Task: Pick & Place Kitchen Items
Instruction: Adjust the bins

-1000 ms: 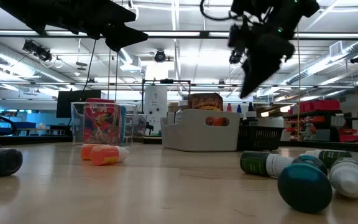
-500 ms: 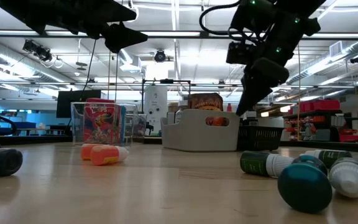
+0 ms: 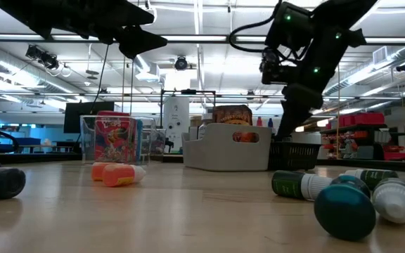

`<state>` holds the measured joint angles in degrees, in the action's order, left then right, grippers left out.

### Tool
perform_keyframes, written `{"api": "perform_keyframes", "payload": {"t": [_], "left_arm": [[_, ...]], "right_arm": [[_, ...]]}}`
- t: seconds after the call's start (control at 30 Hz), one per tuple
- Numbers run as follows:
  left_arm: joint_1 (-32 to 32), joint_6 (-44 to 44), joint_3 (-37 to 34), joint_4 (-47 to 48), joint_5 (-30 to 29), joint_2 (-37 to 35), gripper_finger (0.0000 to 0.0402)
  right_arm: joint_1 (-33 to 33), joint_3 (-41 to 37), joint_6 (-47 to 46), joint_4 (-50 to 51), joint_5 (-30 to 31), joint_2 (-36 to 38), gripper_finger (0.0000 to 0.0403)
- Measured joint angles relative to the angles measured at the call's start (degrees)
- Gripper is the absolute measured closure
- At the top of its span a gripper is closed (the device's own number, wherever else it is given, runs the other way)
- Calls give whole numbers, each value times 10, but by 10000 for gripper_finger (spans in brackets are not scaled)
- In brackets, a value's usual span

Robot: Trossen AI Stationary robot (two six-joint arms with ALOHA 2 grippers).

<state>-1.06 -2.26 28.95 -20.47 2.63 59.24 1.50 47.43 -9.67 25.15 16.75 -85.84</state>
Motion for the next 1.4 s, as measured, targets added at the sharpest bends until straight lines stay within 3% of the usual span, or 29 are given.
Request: {"api": "perform_keyframes", "payload": {"t": [0.17, 0.83, 1.0, 1.2, 1.4], "left_arm": [[0, -2, 0, 0, 0, 0, 46], [0, -1, 0, -1, 0, 0, 46], [0, -1, 0, -1, 0, 0, 46], [0, -1, 0, -1, 0, 0, 46], [0, -1, 0, 0, 0, 0, 46]], "right_arm": [[7, -3, 33, -34, 17, -1, 400], [34, -3, 146, -264, -40, -48, 401], [28, 13, 153, -241, -28, -39, 400], [20, 66, 130, -75, -33, -13, 399], [20, 34, 68, -34, -63, -21, 399]]}}
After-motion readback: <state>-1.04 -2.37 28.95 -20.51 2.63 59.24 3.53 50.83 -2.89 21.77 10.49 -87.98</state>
